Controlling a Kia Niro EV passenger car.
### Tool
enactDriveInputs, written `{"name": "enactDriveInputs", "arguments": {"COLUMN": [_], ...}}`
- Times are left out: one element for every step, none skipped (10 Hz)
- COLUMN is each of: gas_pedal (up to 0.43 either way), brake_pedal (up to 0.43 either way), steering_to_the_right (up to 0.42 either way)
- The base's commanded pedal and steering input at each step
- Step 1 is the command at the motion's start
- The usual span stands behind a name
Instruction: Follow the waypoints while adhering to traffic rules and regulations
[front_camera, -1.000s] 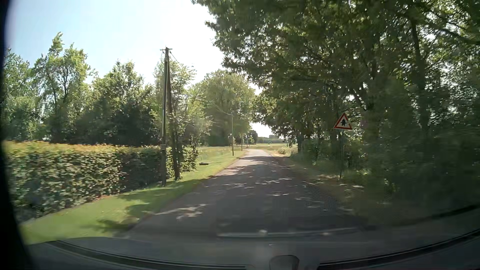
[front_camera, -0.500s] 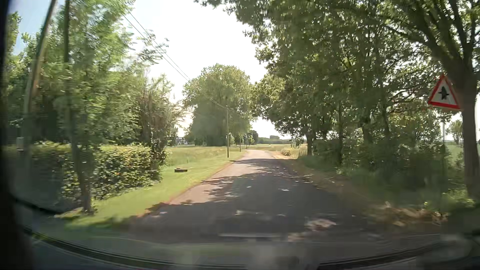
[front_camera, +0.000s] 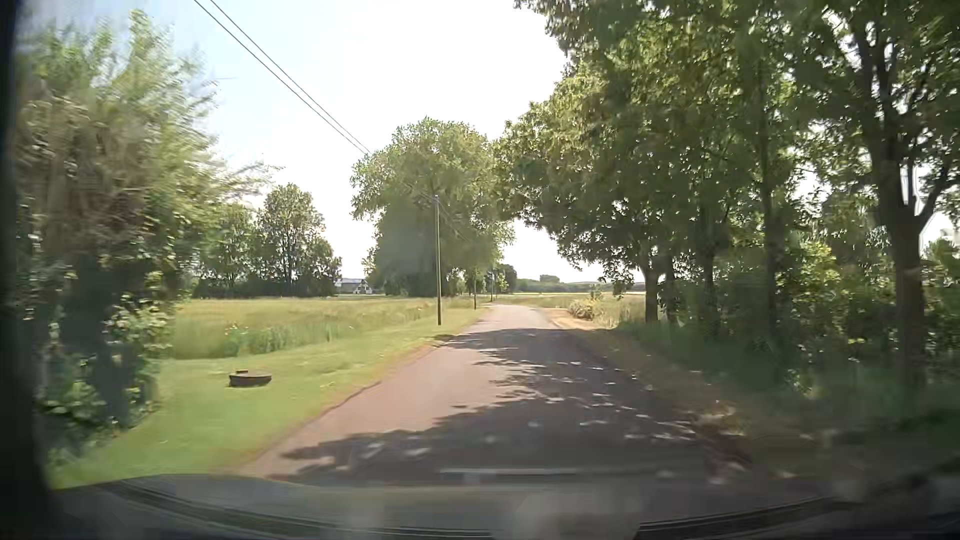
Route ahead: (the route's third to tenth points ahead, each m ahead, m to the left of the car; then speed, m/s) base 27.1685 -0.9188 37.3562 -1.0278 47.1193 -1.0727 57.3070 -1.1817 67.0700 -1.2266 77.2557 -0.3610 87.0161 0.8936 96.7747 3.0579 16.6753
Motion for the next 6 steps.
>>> {"name": "enactDriveInputs", "arguments": {"gas_pedal": [0.280, 0.280, 0.280, 0.280, 0.268, 0.248], "brake_pedal": [0.006, 0.006, 0.006, 0.006, 0.006, 0.006], "steering_to_the_right": [0.003, 0.003, 0.003, 0.003, 0.002, 0.003]}}
